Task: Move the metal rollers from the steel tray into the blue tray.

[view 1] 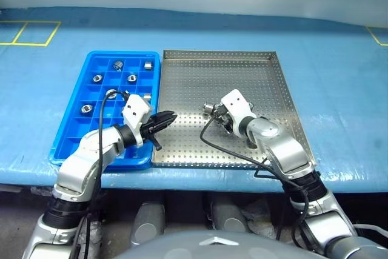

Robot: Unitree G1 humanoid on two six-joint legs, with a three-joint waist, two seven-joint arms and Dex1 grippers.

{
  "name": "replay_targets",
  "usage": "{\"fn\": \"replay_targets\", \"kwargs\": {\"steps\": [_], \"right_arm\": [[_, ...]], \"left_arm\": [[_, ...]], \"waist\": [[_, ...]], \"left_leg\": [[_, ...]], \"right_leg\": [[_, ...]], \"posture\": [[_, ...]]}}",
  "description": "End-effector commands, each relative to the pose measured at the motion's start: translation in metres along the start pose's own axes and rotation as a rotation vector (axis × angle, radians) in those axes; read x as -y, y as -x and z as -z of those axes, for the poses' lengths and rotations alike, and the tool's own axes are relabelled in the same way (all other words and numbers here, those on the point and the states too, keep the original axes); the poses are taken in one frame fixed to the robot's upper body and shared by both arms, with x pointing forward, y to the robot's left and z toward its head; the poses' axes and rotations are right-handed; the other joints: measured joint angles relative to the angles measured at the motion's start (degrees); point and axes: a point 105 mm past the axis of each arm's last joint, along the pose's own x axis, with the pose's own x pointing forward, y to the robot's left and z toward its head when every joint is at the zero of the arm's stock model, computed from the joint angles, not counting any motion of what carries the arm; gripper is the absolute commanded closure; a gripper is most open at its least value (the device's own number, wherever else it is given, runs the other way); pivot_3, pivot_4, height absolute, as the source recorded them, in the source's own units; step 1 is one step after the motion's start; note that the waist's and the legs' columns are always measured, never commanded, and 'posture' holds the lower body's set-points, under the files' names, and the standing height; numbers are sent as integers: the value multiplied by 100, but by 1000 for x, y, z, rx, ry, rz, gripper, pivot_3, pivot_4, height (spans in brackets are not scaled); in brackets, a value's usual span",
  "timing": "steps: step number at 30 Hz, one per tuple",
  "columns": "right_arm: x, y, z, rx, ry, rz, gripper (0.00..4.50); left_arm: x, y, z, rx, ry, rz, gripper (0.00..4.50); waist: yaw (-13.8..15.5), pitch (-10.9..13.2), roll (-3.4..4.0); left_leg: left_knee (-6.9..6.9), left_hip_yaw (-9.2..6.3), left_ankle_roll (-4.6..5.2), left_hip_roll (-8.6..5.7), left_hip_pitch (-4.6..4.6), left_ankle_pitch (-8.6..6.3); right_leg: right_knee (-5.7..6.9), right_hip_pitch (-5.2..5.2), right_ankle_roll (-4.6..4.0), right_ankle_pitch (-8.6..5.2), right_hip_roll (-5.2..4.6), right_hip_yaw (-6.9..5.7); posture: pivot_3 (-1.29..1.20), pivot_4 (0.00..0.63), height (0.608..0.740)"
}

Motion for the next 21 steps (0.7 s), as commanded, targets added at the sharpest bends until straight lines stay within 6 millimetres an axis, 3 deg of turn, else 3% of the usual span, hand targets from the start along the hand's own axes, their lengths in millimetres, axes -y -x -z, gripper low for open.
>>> {"fn": "replay_targets", "kwargs": {"steps": [1,3,8,9,14,18,21], "right_arm": [[10,9,-19,83,7,46,2763],[12,16,-25,112,10,60,2777],[17,29,-28,136,30,107,4358],[17,31,-28,137,28,112,4438],[13,42,-24,119,43,99,4438],[15,38,-22,103,20,96,4438],[15,31,-26,116,-33,104,3898]], "left_arm": [[2,2,-16,54,-47,-1,3925],[0,3,-16,52,-50,-5,3925],[-5,3,-16,43,-64,-11,3925],[-5,3,-17,43,-64,-9,3925],[-2,0,-18,51,-64,10,3925],[-2,-1,-18,47,-65,18,3925],[-2,-2,-18,47,-66,23,3925]], "waist": [[10,0,0],[23,0,0],[52,0,0],[57,0,0],[70,0,0],[57,0,0],[35,0,-1]], "left_leg": [[0,0,0,0,0,0],[0,0,0,0,0,0],[1,0,0,0,0,0],[2,0,0,0,0,0],[3,3,0,0,0,0],[4,5,0,1,3,0],[6,8,0,2,3,1]], "right_leg": [[0,0,0,0,0,0],[0,0,0,0,0,0],[0,0,0,0,0,0],[0,1,0,0,0,-1],[0,0,2,1,0,2],[0,1,0,3,1,2],[1,1,1,5,2,4]], "posture": [[19,150,740],[19,150,740],[1,150,740],[-5,150,740],[-18,150,740],[-18,150,740],[-18,150,740]]}}
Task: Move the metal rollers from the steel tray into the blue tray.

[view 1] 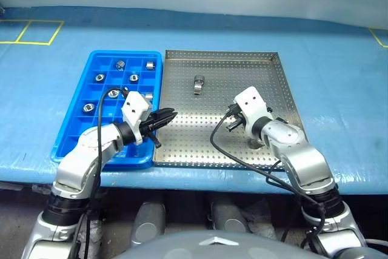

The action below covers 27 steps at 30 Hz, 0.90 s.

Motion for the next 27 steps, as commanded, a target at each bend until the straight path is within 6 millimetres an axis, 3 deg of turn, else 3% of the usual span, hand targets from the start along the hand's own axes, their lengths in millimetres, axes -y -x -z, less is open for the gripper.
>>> {"fn": "replay_targets", "kwargs": {"steps": [1,12,20,27], "right_arm": [[4,-6,-16,51,-59,35,3569],[-9,-40,-48,147,-363,152,16],[-25,-77,-72,185,-535,257,16],[-43,-96,-80,182,-531,223,16]], "left_arm": [[0,-1,-9,30,-38,6,3925],[0,1,-7,32,-24,-12,3925],[1,2,-5,33,-6,-31,3925],[3,7,0,21,8,-48,3925]], "waist": [[-30,0,0],[-58,0,0],[-79,-1,0],[-100,0,1]], "left_leg": [[0,1,0,1,0,0],[-1,2,0,1,0,0],[-4,4,-1,0,3,1],[-6,6,0,0,3,0]], "right_leg": [[1,0,-1,1,1,1],[4,-2,-1,5,1,4],[5,-3,-4,7,0,7],[6,-6,-7,9,0,9]], "posture": [[-18,150,740],[-4,150,740],[14,150,740],[41,150,740]]}}
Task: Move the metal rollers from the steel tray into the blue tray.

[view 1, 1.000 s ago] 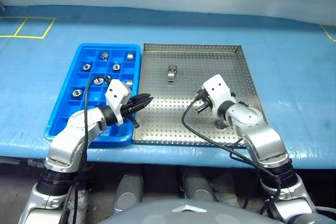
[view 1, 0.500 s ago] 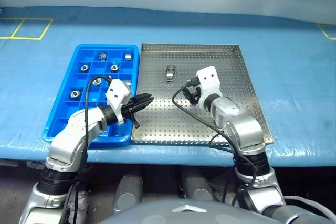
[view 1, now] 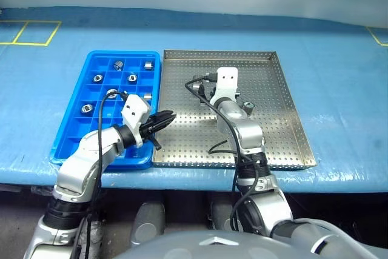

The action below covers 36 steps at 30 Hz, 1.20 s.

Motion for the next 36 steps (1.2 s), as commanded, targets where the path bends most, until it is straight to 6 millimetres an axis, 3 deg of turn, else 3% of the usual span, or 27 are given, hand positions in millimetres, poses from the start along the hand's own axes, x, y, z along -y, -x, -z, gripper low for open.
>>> {"fn": "replay_targets", "kwargs": {"steps": [1,6,9,12,17,20,29,36], "right_arm": [[-45,1,-30,92,-40,-104,16],[-59,10,-48,188,-63,-161,16],[-57,22,-69,321,-41,-121,16],[-60,28,-76,379,-15,-108,16],[-92,31,-59,312,-23,-308,16],[-100,28,-49,261,-64,-374,16],[-77,1,-39,238,-87,-219,16],[-72,-10,-33,208,-125,-179,16]], "left_arm": [[3,4,-13,44,-38,-5,3925],[4,6,-11,42,-30,-15,3925],[3,7,-10,40,-28,-23,3925],[4,7,-10,39,-26,-26,3925],[4,6,-9,38,-24,-23,3925],[5,6,-9,36,-23,-23,3925],[7,8,-8,38,-15,-21,3925],[9,7,-9,45,-10,-14,3925]], "waist": [[-2,0,0],[7,0,0],[12,1,1],[19,0,0],[16,0,0],[28,0,0],[121,0,0],[138,0,0]], "left_leg": [[0,-1,0,2,2,0],[-1,0,0,4,3,0],[0,-1,0,3,3,0],[-1,-2,0,3,3,0],[-1,-1,0,4,4,0],[-1,-1,0,4,4,0],[-1,0,0,3,4,0],[-1,1,0,3,4,1]], "right_leg": [[1,0,-2,1,2,-1],[2,1,-3,1,4,0],[2,0,-3,1,3,0],[2,0,-3,1,3,0],[2,1,-3,1,3,1],[2,2,-3,1,4,0],[1,1,-3,1,3,0],[1,2,-4,2,3,1]], "posture": [[41,150,740],[57,150,740],[57,150,740],[59,150,740],[59,150,740],[64,150,740],[74,150,740],[78,150,740]]}}
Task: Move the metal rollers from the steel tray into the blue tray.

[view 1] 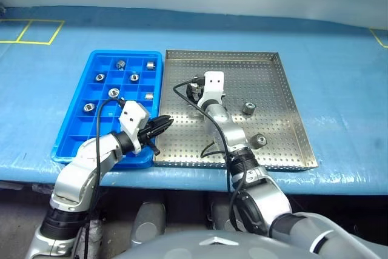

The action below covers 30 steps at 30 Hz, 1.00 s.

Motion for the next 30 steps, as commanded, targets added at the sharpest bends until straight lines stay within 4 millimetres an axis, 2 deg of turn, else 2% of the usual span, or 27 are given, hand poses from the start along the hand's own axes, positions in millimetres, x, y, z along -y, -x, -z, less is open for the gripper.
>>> {"fn": "replay_targets", "kwargs": {"steps": [1,9,12,15,23,30], "right_arm": [[-47,-2,-36,96,-87,-91,16],[-31,-5,-32,84,-81,23,16],[-33,-6,-31,80,-72,3,16],[-35,-5,-30,79,-80,-27,592],[-28,-4,-23,62,-80,-36,3180],[-4,8,-28,94,-114,-40,3198]], "left_arm": [[5,1,-13,48,-26,10,3925],[5,1,-13,50,-25,10,3925],[5,1,-13,49,-24,10,3925],[5,1,-13,47,-23,9,3925],[4,0,-13,48,-25,11,3925],[1,-2,-15,49,-33,16,3925]], "waist": [[3,0,0],[7,0,0],[3,0,0],[4,0,0],[3,0,0],[0,1,2]], "left_leg": [[0,0,0,0,0,0],[-1,0,0,0,0,0],[-1,-1,0,0,0,0],[-1,0,0,0,0,0],[-1,-1,0,0,0,0],[-2,-2,0,0,-1,0]], "right_leg": [[0,0,0,0,0,0],[0,0,0,0,0,0],[0,0,0,0,0,0],[0,-1,-1,0,0,0],[0,0,0,0,0,0],[0,-1,-1,0,0,-1]], "posture": [[78,150,740],[80,150,740],[80,150,740],[77,150,740],[72,150,740],[41,150,740]]}}
